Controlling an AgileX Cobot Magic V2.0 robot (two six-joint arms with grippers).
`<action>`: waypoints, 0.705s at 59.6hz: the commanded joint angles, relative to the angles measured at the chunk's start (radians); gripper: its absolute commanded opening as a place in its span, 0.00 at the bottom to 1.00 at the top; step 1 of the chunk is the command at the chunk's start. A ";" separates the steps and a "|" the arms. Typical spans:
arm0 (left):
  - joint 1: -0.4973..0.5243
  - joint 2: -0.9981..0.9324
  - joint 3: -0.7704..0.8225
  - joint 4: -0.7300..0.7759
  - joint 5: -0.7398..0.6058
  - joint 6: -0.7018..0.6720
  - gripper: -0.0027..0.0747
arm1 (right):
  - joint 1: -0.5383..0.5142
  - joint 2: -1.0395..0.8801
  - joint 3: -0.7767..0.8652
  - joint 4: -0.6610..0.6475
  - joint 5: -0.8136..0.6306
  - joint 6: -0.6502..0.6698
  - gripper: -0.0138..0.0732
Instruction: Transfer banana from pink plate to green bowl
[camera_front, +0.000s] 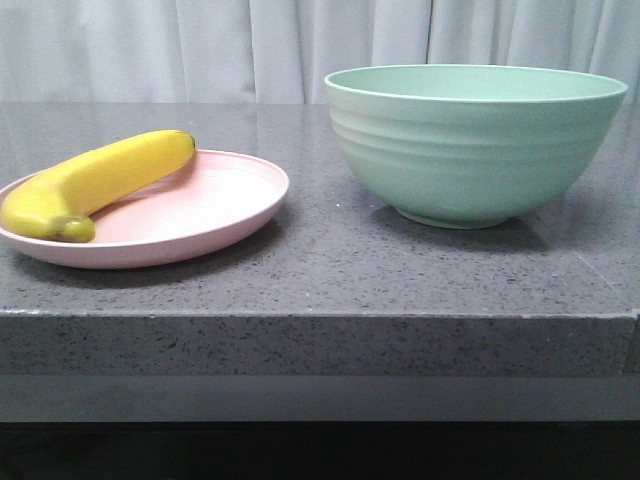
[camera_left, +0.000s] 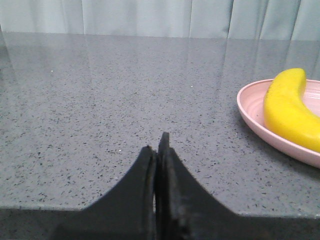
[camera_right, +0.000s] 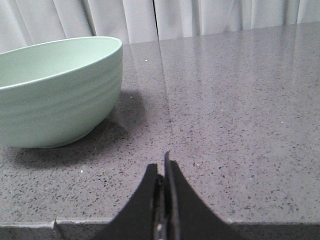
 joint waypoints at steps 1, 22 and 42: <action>0.003 -0.019 0.005 -0.003 -0.088 -0.002 0.01 | -0.006 -0.023 0.001 -0.007 -0.075 -0.002 0.04; 0.003 -0.019 0.005 -0.003 -0.088 -0.002 0.01 | -0.006 -0.023 0.001 -0.007 -0.075 -0.002 0.04; 0.003 -0.019 0.005 -0.003 -0.110 -0.002 0.01 | -0.006 -0.023 0.001 -0.007 -0.075 -0.002 0.04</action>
